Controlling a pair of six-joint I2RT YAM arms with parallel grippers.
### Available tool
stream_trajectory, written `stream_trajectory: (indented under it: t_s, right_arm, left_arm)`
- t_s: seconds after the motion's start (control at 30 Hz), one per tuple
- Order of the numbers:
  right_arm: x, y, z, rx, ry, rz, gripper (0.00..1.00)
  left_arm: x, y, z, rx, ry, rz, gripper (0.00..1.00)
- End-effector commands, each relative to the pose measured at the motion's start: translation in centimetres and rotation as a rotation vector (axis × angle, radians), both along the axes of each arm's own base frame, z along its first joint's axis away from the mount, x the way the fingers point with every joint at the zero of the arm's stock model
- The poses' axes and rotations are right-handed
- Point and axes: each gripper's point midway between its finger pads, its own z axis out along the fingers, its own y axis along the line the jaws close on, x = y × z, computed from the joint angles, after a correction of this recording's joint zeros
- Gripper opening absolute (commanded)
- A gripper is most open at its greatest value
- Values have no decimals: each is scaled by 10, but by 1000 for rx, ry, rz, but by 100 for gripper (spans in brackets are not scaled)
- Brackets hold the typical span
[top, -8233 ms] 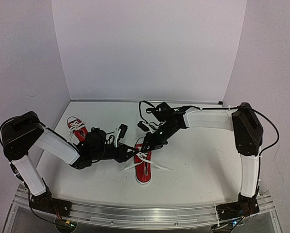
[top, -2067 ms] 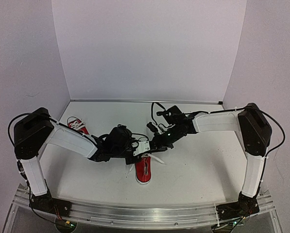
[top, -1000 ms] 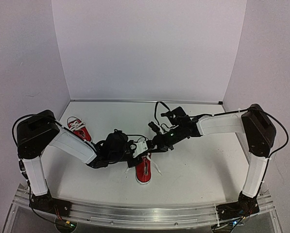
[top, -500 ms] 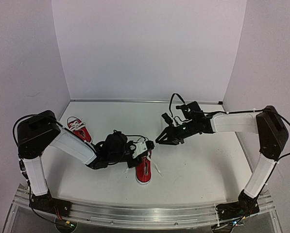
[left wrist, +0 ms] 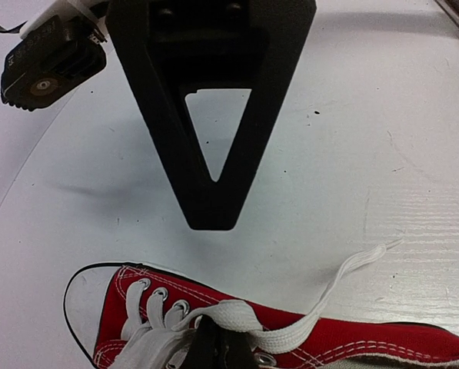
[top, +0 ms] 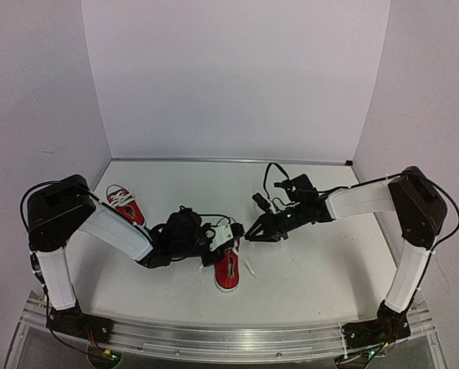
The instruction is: Tie the shoes
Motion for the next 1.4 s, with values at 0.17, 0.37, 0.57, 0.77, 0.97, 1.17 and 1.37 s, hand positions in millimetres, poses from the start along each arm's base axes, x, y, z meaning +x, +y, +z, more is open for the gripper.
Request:
stream_trajectory:
  t_s: [0.17, 0.37, 0.57, 0.77, 0.97, 1.17, 1.37]
  right_arm:
    - [0, 14, -4, 79, -21, 69, 17]
    - [-3, 16, -5, 97, -9, 85, 18]
    - [-9, 22, -8, 106, 7, 113, 17]
    - [-12, 30, -6, 113, 1, 132, 16]
    - [-13, 34, -4, 119, -4, 143, 17]
    - [-12, 36, -3, 121, -10, 146, 18]
    - [-12, 39, 1, 137, -18, 165, 20]
  left_arm:
    - [-1, -5, 13, -52, -4, -19, 0]
    - [0, -5, 13, -56, -3, -17, 0]
    - [0, -5, 13, -56, -3, -18, 0]
    - [1, -5, 13, -54, -6, -18, 0]
    - [0, -6, 14, -56, -6, -25, 0]
    - [-2, -8, 14, -58, -1, -39, 0]
    - [-5, -9, 14, -63, 9, -57, 0]
